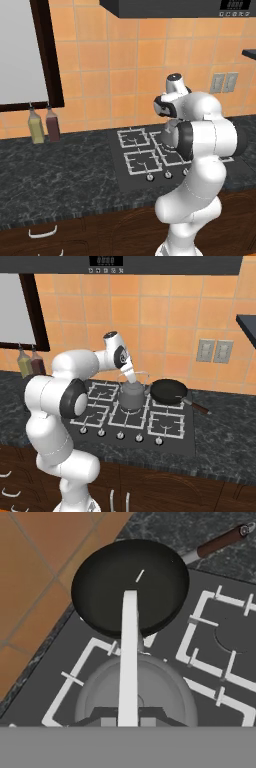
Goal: Pick the kettle from the counter and place it on a stove burner. Then turn the burner on.
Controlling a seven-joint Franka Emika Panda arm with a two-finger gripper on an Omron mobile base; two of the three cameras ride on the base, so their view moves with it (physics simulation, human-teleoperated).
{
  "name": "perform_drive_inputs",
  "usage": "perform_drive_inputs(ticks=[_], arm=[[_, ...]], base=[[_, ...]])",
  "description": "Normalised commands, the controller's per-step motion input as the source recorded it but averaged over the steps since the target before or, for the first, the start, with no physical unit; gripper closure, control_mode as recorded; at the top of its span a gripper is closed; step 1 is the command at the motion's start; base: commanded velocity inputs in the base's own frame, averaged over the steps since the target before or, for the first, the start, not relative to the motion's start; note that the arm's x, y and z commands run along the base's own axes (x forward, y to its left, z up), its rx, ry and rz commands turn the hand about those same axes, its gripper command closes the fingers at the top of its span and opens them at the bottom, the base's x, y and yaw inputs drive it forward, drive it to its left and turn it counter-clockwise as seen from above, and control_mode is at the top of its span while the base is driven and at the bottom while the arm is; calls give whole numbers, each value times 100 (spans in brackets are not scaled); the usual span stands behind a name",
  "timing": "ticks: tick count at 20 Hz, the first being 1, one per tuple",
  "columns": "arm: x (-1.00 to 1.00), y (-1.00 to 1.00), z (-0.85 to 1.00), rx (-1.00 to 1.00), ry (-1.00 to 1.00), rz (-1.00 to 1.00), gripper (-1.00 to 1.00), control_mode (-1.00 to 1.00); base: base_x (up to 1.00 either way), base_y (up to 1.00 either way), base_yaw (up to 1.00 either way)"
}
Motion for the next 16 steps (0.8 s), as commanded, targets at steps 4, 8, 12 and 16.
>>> perform_drive_inputs(ticks=[4, 8, 12, 16], arm=[[23, 0, -20, 0, -2, 0, 100, -100], [19, -5, -22, 0, -1, 0, 100, -100], [19, -5, -23, 0, -1, 0, 100, -100], [4, -1, -34, -1, -4, 0, 100, -100]], base=[[0, 0, 0], [0, 0, 0], [0, 0, 0], [0, 0, 0]])
